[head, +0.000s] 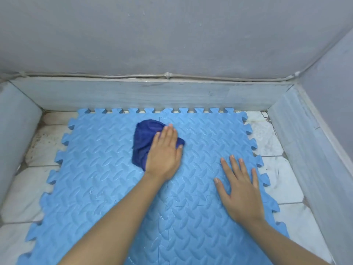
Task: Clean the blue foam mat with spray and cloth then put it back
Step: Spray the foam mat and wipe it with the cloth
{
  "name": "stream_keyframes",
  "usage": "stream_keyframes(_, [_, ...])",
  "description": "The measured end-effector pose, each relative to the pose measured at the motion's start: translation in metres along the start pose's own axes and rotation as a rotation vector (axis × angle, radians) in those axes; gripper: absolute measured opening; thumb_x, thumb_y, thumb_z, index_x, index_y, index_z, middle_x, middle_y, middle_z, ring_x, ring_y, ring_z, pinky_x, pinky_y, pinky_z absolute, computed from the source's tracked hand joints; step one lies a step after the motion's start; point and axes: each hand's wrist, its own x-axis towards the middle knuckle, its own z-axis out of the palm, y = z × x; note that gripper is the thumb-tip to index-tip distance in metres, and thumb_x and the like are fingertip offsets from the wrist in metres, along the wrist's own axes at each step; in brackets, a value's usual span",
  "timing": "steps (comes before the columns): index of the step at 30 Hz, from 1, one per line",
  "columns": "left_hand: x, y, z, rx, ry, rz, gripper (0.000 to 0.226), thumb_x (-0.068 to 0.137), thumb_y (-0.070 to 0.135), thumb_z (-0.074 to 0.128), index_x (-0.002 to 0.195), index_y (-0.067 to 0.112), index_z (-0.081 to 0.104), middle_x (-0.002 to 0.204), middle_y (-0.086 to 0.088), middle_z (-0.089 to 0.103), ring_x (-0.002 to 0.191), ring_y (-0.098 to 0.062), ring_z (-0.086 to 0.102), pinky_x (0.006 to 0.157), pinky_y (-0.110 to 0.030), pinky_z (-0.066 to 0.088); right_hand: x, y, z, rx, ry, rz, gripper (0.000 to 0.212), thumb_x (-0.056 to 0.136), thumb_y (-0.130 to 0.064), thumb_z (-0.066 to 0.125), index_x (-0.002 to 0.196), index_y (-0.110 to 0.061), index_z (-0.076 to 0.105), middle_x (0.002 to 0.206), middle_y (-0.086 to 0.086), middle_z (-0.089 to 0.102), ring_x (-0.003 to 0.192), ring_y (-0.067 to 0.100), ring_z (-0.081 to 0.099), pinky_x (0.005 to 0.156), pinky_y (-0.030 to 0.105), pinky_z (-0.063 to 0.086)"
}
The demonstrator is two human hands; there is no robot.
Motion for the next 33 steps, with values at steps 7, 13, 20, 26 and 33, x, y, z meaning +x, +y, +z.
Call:
stream_keyframes(7, [-0.004,-0.025,-0.012,0.071,-0.128,0.233,0.075,0.090,0.057,0.034,0.154,0.022,0.013,0.161,0.005,0.005,0.148,-0.009,0.000,0.120,-0.040,0.000,-0.001,-0.006,-0.005,0.037,-0.013,0.008,0.065,0.093,-0.062,0.019,0.153,-0.037,0.020,0.162,-0.011,0.012,0.150,0.009,0.000,0.122,0.045,0.000])
stream_keyframes(13, [-0.008,-0.162,-0.055,0.083,0.054,-0.534,0.064,0.096,0.054,0.026,0.152,0.023,0.018,0.161,-0.002,0.010,0.148,-0.022,-0.002,0.116,-0.056,-0.007,-0.002,-0.006,-0.003,0.027,-0.006,0.011,0.064,0.094,-0.062,0.019,0.153,-0.037,0.018,0.162,-0.010,0.010,0.150,0.009,-0.002,0.122,0.044,-0.003])
stream_keyframes(20, [-0.146,-0.072,-0.040,0.067,-0.097,-0.012,0.058,0.096,0.044,0.027,0.151,0.026,0.026,0.159,0.007,0.019,0.147,-0.014,0.011,0.118,-0.040,0.007,-0.001,-0.003,-0.001,-0.001,0.025,0.005,0.065,0.094,-0.060,0.020,0.153,-0.031,0.024,0.162,-0.005,0.017,0.150,0.015,0.006,0.121,0.047,0.002])
stream_keyframes(26, [-0.072,-0.153,-0.059,0.122,-0.014,-0.129,0.066,0.091,0.058,0.025,0.151,0.029,0.024,0.159,0.008,0.015,0.148,-0.015,0.008,0.119,-0.044,0.005,0.000,-0.004,0.001,0.002,0.039,0.000,0.064,0.095,-0.058,0.023,0.153,-0.031,0.024,0.162,-0.004,0.019,0.150,0.017,0.007,0.121,0.047,0.001])
stream_keyframes(33, [-0.002,-0.096,-0.031,0.052,0.014,-0.239,0.055,0.098,0.041,0.024,0.148,0.019,0.034,0.160,-0.001,0.019,0.147,-0.020,0.013,0.119,-0.042,0.005,-0.003,-0.006,0.003,-0.007,0.058,-0.007,0.062,0.096,-0.055,0.027,0.152,-0.028,0.028,0.161,-0.002,0.021,0.150,0.016,0.009,0.121,0.048,0.002])
